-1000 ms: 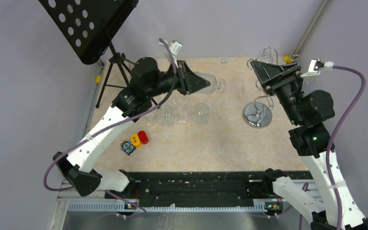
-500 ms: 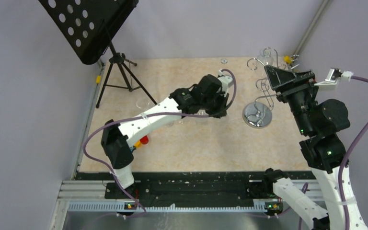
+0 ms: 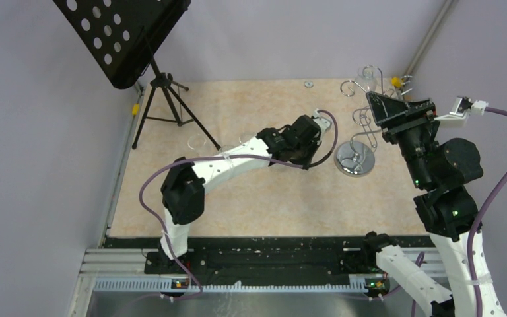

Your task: Take the wine glass off the wine glass rack

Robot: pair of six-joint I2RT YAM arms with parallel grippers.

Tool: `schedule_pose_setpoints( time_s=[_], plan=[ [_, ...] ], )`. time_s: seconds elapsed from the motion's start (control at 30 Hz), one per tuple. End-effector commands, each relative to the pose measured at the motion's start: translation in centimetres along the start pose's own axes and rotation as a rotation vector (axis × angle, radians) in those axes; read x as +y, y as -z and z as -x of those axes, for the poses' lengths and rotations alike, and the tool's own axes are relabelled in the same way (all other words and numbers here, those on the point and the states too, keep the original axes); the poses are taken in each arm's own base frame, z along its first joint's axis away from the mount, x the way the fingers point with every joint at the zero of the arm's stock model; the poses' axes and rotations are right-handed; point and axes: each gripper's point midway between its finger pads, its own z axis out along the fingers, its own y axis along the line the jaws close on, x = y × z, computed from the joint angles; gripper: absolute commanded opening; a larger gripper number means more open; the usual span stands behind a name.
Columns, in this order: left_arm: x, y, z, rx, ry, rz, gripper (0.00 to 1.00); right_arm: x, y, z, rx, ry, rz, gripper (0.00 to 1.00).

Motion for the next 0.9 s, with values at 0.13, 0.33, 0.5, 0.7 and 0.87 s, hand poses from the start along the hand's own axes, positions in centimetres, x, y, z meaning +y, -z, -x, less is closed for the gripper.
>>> schedule_pose_setpoints(
  time_s=[0.13, 0.33, 0.5, 0.7, 0.87],
  plan=[
    [0.5, -1.5, 4.2, -0.145, 0.006, 0.056, 0.0, 1.5, 0.6, 1.4, -0.035, 0.004, 0.031, 0.64],
    [1.1, -3.0, 4.3, -0.159, 0.001, 0.084, 0.0, 1.5, 0.7, 1.5, -0.034, 0.003, 0.029, 0.64],
    [1.5, -4.3, 3.8, -0.147, 0.0, 0.093, 0.0, 1.4, 0.7, 1.4, -0.032, 0.006, 0.024, 0.64],
    [1.7, -5.1, 3.5, -0.136, 0.003, 0.087, 0.04, 1.5, 0.7, 1.4, -0.026, 0.006, 0.028, 0.64],
    [2.1, -5.0, 3.5, -0.135, 0.002, 0.111, 0.19, 1.6, 0.7, 1.3, -0.021, 0.006, 0.031, 0.64]
  ],
)
